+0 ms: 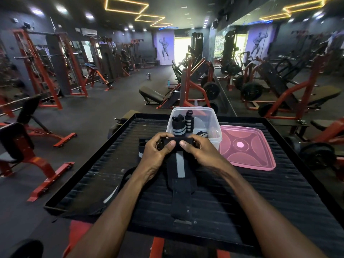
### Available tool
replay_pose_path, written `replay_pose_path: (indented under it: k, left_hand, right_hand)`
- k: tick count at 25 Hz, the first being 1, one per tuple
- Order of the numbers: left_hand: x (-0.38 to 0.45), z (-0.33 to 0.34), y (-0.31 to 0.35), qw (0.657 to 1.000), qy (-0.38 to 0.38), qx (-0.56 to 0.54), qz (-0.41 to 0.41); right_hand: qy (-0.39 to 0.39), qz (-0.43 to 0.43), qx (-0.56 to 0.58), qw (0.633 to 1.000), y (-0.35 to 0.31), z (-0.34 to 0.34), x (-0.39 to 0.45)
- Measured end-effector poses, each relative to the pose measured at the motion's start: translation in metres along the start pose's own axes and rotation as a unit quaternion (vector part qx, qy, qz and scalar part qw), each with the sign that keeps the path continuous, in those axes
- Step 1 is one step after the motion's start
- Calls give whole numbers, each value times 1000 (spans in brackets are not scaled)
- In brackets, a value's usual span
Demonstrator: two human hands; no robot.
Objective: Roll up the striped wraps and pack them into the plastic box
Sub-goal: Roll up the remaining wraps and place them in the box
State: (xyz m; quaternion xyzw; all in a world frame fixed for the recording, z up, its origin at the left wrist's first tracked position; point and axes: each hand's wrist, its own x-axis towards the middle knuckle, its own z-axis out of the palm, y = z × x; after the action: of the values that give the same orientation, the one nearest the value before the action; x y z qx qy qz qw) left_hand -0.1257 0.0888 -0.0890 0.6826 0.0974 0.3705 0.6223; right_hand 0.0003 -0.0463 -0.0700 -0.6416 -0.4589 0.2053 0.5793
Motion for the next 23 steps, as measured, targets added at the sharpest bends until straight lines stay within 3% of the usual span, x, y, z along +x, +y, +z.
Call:
replay_pose_path:
  k: [4, 7, 11, 13, 17, 23]
  left_hand:
    - [-3, 7, 7, 985, 10, -140, -100]
    - [-1, 2, 4, 998, 22, -28, -59]
    - [-2, -1, 2, 1000, 15, 19, -10]
    - [-2, 1, 2, 1000, -12, 10, -13]
    - [-2, 5, 5, 991, -34, -82, -98]
    - [-3, 0, 5, 999, -39, -1, -32]
  right_hand:
    - [4, -48, -40, 998, 1, -1, 1]
    - [2, -47, -28, 999, -1, 1, 1]
    - [-11, 13, 39, 999, -3, 1, -2]
    - [3, -13, 3, 1000, -3, 1, -3]
    - [3, -50, -27, 998, -4, 1, -2]
    - [-12, 39, 91, 995, -16, 3, -9]
